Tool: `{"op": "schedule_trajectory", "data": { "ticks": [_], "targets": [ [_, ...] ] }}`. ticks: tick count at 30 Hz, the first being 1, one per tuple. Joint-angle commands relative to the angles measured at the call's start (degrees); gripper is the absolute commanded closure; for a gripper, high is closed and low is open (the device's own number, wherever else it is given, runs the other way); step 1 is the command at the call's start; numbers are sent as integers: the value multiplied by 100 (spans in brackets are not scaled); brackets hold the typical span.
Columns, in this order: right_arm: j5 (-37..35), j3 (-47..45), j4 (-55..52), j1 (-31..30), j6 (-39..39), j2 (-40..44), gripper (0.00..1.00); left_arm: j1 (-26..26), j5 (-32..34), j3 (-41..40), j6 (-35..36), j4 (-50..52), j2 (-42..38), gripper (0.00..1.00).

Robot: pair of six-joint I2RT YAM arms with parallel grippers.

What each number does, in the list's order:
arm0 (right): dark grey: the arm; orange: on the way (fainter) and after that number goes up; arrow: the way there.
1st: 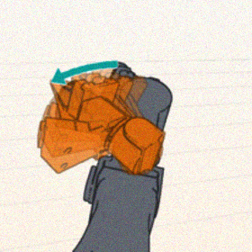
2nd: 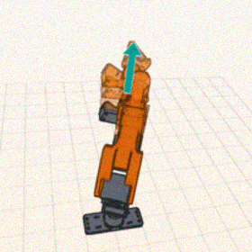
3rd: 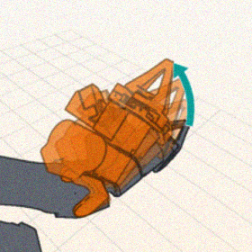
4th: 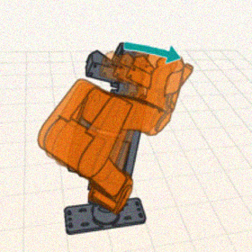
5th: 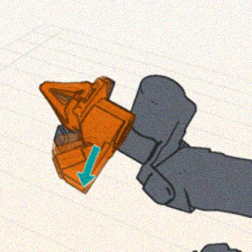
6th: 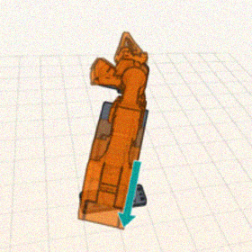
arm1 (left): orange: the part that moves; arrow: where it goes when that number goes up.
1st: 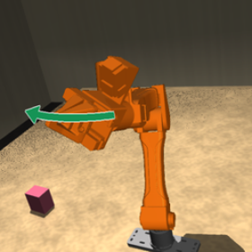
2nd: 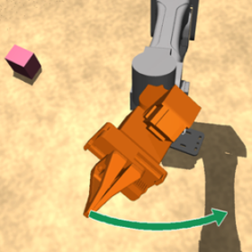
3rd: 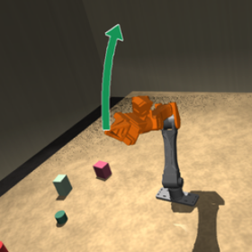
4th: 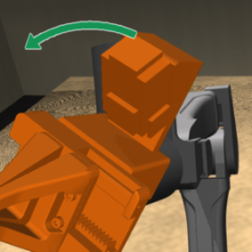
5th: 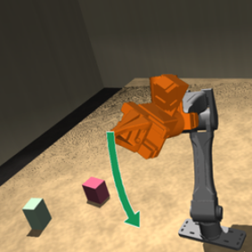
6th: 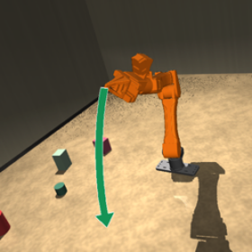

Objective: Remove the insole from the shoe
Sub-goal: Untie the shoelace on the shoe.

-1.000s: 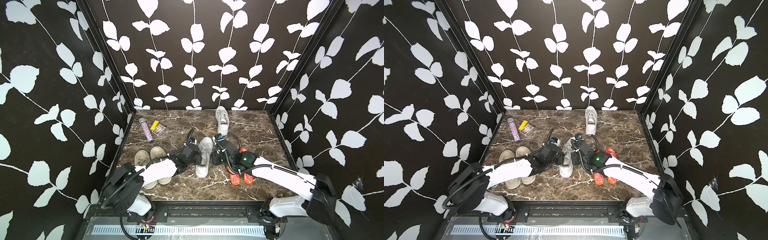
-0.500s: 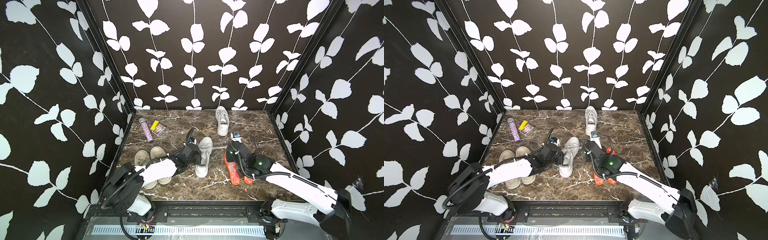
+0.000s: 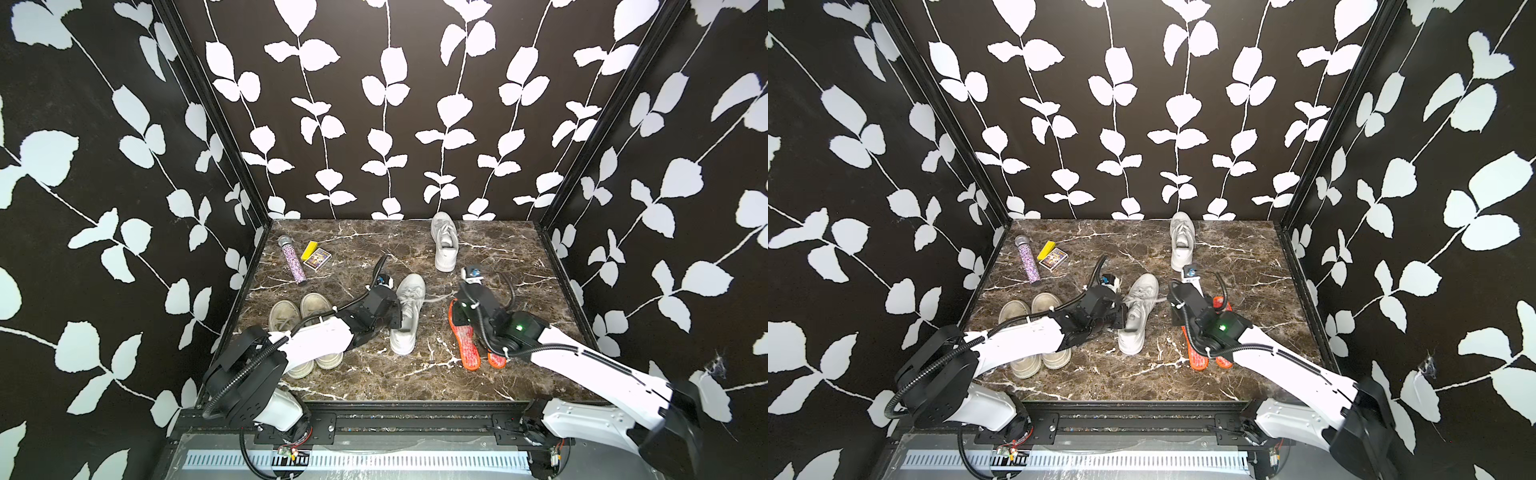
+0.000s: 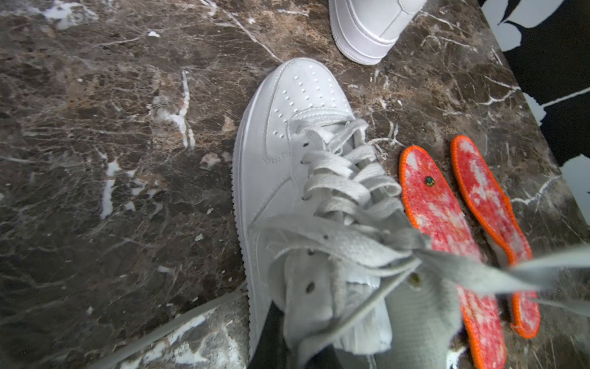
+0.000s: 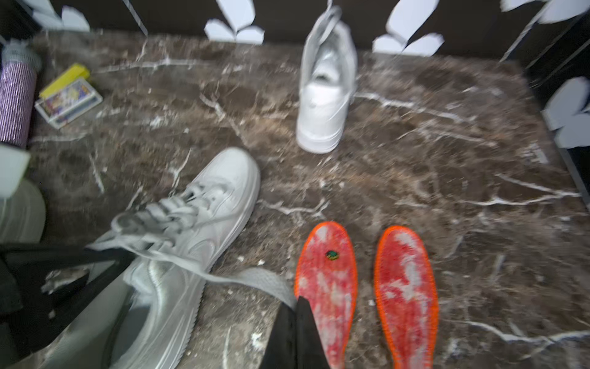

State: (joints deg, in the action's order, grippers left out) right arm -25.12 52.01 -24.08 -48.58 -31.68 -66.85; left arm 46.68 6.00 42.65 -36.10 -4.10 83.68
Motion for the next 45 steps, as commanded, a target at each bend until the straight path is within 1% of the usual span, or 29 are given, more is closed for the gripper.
{"op": "schedule_trajectory", "data": {
  "ticks": [1, 3, 5, 7, 8, 9, 11, 14, 17, 20, 24, 26, 31, 35, 40, 45],
  "targets": [
    [882, 300, 291, 24, 75, -393, 100, -10, -339, -117, 192, -255, -199, 100],
    [1433, 391, 446, 24, 65, -705, 100, 41, -401, -136, 277, -284, -233, 100],
    [1812, 422, 606, 24, 24, -953, 100, 86, -446, -143, 362, -278, -267, 100],
    [1951, 462, 648, 17, -12, -1192, 100, 118, -464, -167, 393, -250, -302, 100],
    [1974, 484, 637, 15, -14, -1298, 100, 122, -472, -198, 392, -236, -323, 97],
    [1976, 507, 609, 15, 1, -1377, 94, 123, -485, -234, 382, -233, -344, 94],
    [1954, 537, 569, 15, 42, -1443, 76, 123, -486, -312, 370, -224, -417, 88],
    [1868, 600, 540, 7, 196, -1397, 56, 128, -456, -469, 360, -213, -573, 78],
    [1847, 757, 521, -6, 460, -1388, 43, 121, -338, -650, 317, -221, -701, 69],
    [1931, 976, 521, -71, 776, -1532, 36, 123, -349, -791, 251, -309, -765, 60],
    [1981, 1240, 458, -223, 1114, -1856, 33, 122, -380, -871, 192, -371, -816, 57],
    [1879, 1345, 364, -312, 1215, -1994, 33, 122, -357, -914, 173, -381, -869, 55],
    [1697, 1430, 268, -363, 1003, -2126, 30, 122, -345, -981, 206, -399, -955, 49],
    [1366, 1483, 164, -375, 760, -2190, 32, 123, -396, -998, 226, -408, -940, 49],
    [817, 1536, -115, -373, 649, -2292, 35, 122, -389, -1081, 200, -442, -965, 49],
    [788, 1520, -168, -374, 598, -2328, 34, 126, -392, -1179, 200, -500, -1042, 47]
  ]
}}
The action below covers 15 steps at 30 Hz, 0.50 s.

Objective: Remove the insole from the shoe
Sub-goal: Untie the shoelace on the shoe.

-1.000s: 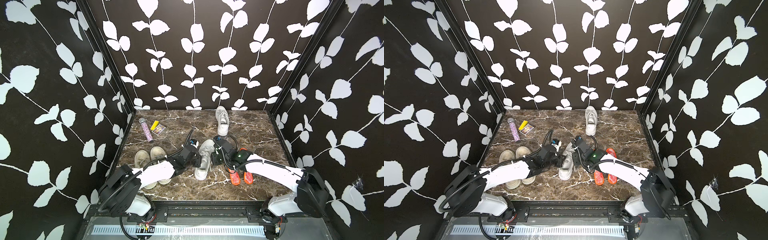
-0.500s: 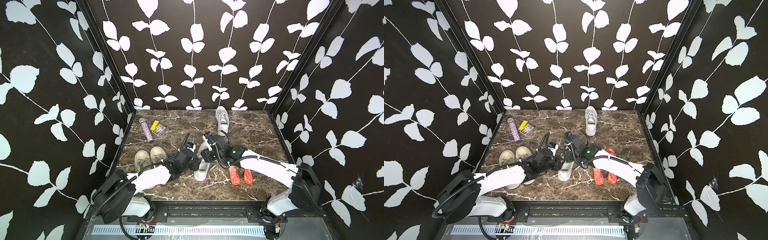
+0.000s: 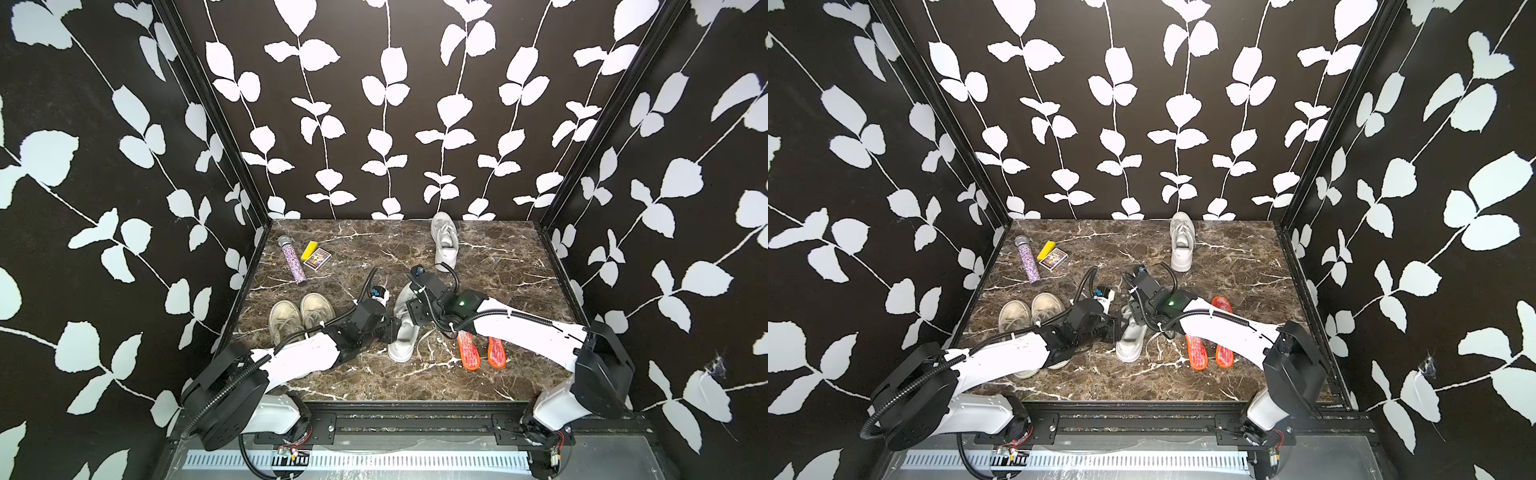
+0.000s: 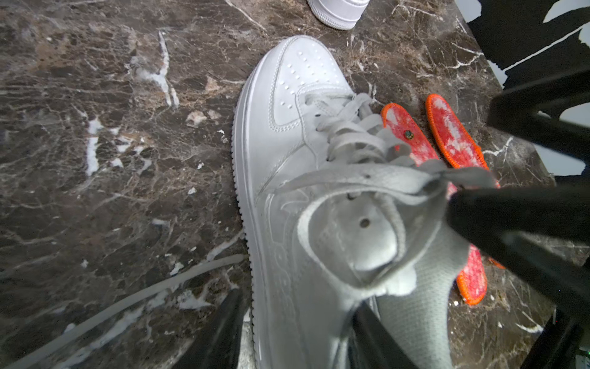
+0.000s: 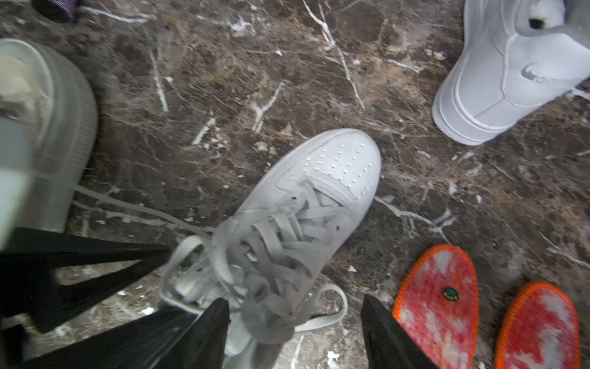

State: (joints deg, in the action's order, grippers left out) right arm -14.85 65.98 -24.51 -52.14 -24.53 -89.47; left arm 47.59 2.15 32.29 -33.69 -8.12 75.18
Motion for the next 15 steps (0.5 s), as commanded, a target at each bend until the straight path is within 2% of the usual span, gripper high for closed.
{"op": "schedule_trajectory", "data": {
  "ticks": [1, 5, 11, 15],
  "targets": [
    [-229, 147, -126, -17, -115, -86, 33, 31, -4, -169, -41, -115, -209, 46],
    [-367, 284, -342, -17, -214, -184, 34, 32, 41, -265, -89, -124, -285, 46],
    [-1089, 210, -744, 36, -529, -43, 39, 38, 350, -413, -138, 9, -510, 48],
    [-890, 80, -584, 90, -470, 165, 45, 31, 326, -412, -120, -20, -490, 47]
  ]
}}
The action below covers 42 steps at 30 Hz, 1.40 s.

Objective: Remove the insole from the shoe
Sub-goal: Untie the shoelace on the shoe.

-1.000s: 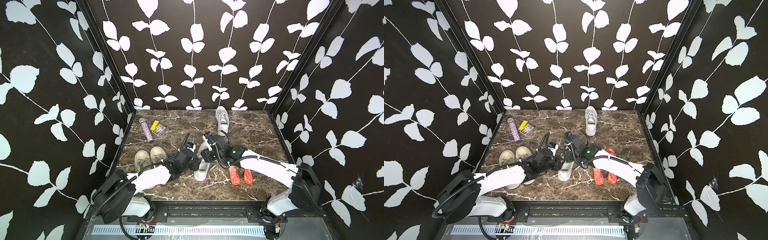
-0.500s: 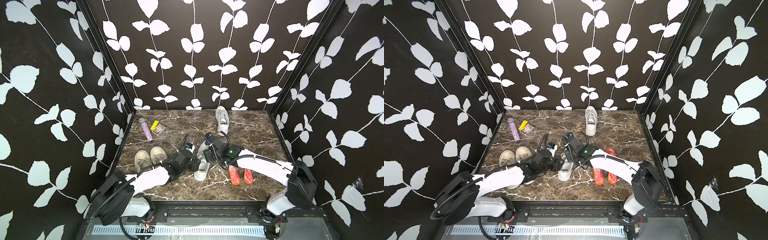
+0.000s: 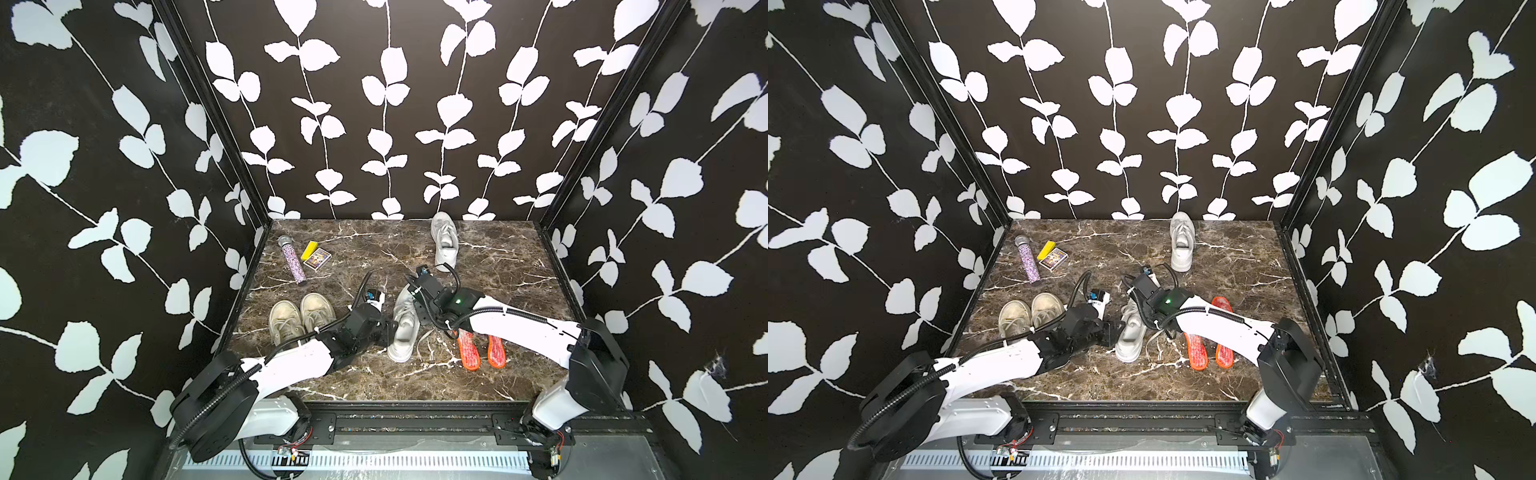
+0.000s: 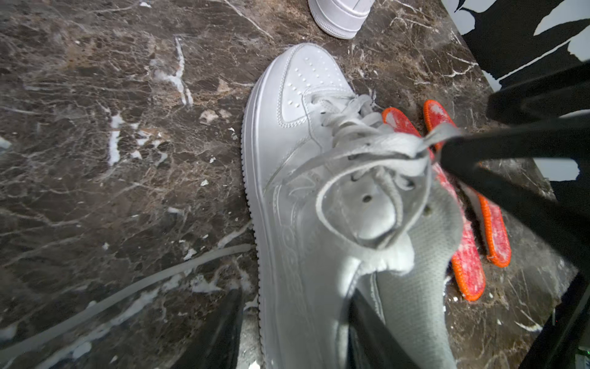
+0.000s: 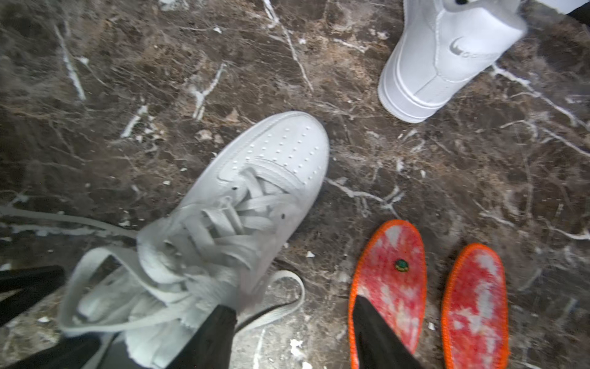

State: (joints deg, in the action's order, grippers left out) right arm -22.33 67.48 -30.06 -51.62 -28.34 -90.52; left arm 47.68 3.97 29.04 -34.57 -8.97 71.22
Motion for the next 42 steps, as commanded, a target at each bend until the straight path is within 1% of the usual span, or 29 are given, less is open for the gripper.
{"op": "schedule_trajectory", "data": {
  "ticks": [1, 5, 7, 9, 10, 12, 15, 18, 20, 23, 26, 32, 38, 42],
  "targets": [
    [58, -135, 164, 39, 54, 325, 47, 22, 133, -83, -32, 48, -76, 47],
    [949, -343, 861, -20, 502, 603, 52, 22, 56, -69, -7, -74, -57, 50],
    [1199, -324, 983, -104, 792, 572, 52, 17, 38, -62, 11, -85, -52, 51],
    [1168, -148, 849, -202, 1028, 381, 50, 22, 14, -57, 29, -86, -36, 52],
    [1132, -65, 724, -224, 1097, 290, 48, 22, -4, -54, 25, -85, -38, 52],
    [1080, 23, 621, -295, 1252, 147, 38, 22, -9, -60, 27, -79, -37, 52],
    [1128, -38, 748, -336, 1490, 75, 30, 22, -7, -71, 20, -86, -50, 52],
    [1079, 20, 741, -336, 1675, -44, 27, 22, -23, -44, 31, -79, -16, 53],
    [859, 124, 642, -333, 1750, -246, 27, 22, -72, -8, 54, -78, 19, 55],
    [367, 331, 492, -331, 1755, -488, 28, 24, -134, 41, 73, -72, 75, 60],
    [37, 420, 603, -276, 1704, -569, 30, 23, -176, 78, 69, -91, 120, 65],
    [-268, 634, 866, 77, 1397, -655, 31, 26, -252, 129, 86, -89, 210, 71],
    [-160, 692, 1019, 544, 1025, -704, 33, 23, -240, 77, 75, -69, 195, 74],
    [-135, 731, 729, 751, 891, -769, 33, 26, -232, 51, 82, -61, 137, 74]
  ]
}}
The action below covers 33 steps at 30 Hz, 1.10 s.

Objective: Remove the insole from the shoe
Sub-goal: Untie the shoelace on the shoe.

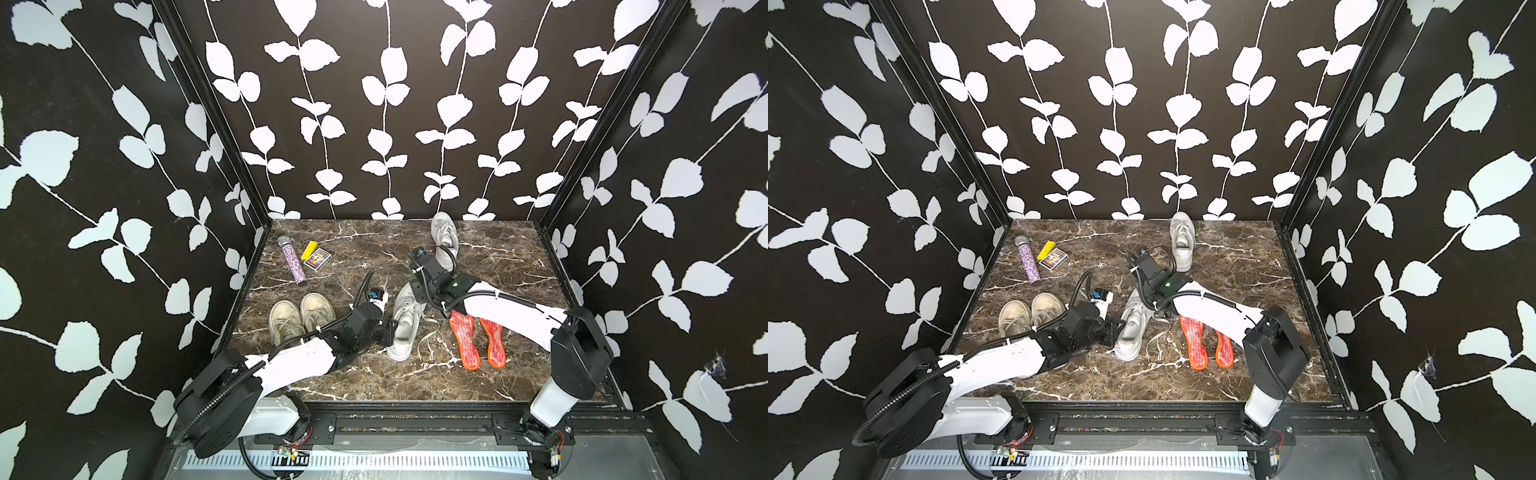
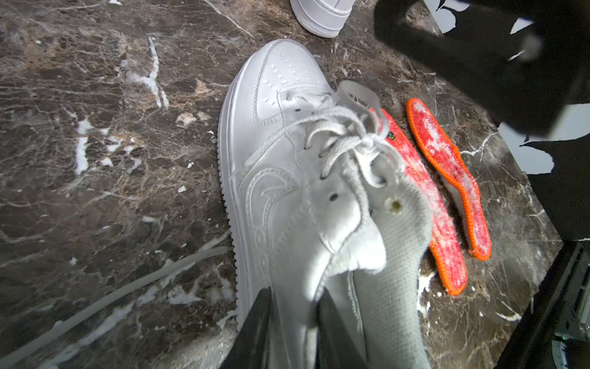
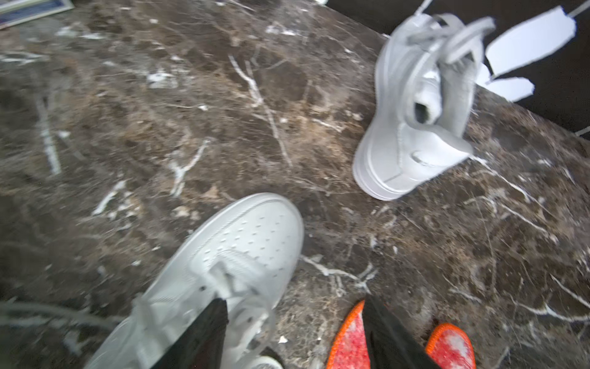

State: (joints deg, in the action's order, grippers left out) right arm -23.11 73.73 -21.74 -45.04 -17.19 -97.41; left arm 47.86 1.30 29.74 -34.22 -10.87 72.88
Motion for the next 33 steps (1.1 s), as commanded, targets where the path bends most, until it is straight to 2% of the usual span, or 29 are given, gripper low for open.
{"op": "schedule_trajectory", "data": {
  "ticks": [1, 6, 9, 19, 29, 33],
  "targets": [
    [73, 82, -48, 100, -145, 12, 33, 4, 45, -21, 53, 147, -58, 74],
    [1220, -337, 224, 61, 139, 510, 33, 4, 63, -12, 89, 174, -81, 74],
    [1509, -246, -74, -71, 221, 414, 33, 4, 47, 26, 107, 135, -23, 74],
    [1421, -22, -541, -260, 198, -52, 55, 5, 6, 59, 83, 120, 36, 75],
    [247, 41, -859, -243, 42, 123, 84, 5, 37, 67, 64, 166, 73, 84],
    [88, 3, -892, -201, 13, 255, 90, 4, 19, 85, 56, 167, 86, 88]
  ]
}}
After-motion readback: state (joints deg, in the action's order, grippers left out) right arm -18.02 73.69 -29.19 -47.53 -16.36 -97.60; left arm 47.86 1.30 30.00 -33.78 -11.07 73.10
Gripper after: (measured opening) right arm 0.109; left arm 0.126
